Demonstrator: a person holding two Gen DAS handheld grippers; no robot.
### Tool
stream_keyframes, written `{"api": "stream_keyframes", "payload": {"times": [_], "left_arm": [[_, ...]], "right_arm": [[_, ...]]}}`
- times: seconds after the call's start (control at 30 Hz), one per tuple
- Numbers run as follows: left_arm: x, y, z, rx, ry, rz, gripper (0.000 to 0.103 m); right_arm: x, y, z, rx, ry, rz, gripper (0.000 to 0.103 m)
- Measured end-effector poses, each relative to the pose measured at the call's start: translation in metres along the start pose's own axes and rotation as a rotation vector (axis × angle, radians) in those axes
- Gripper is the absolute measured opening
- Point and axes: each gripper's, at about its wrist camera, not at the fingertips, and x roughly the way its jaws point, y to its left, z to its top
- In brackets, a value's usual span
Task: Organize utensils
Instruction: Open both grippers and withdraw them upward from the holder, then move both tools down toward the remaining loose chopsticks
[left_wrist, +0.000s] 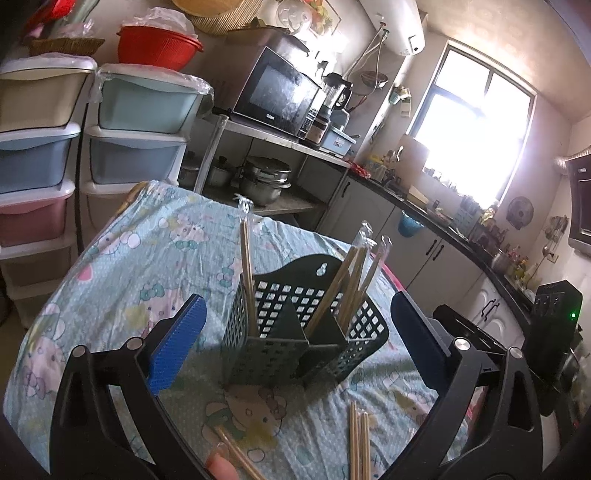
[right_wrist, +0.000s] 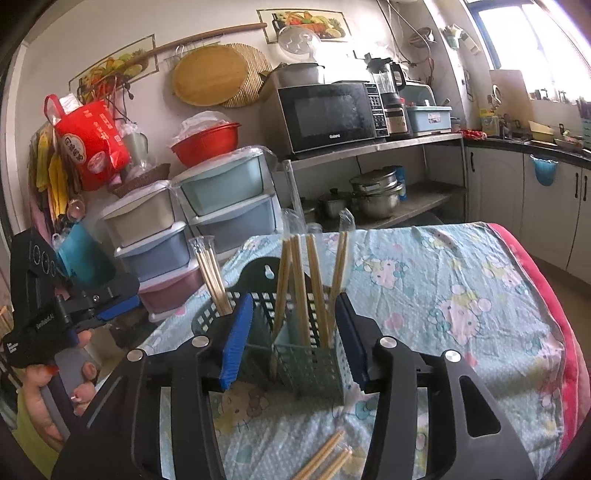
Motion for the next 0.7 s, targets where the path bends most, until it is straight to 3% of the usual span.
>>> {"api": "stream_keyframes", "payload": {"times": [0.7], "left_arm": [[0.0,0.006,-0.032,-0.004,0.071,0.017,0.092]], "right_arm": [[-0.016,-0.004,-0.034,-0.013,0.068,-0.019,0.045]]}}
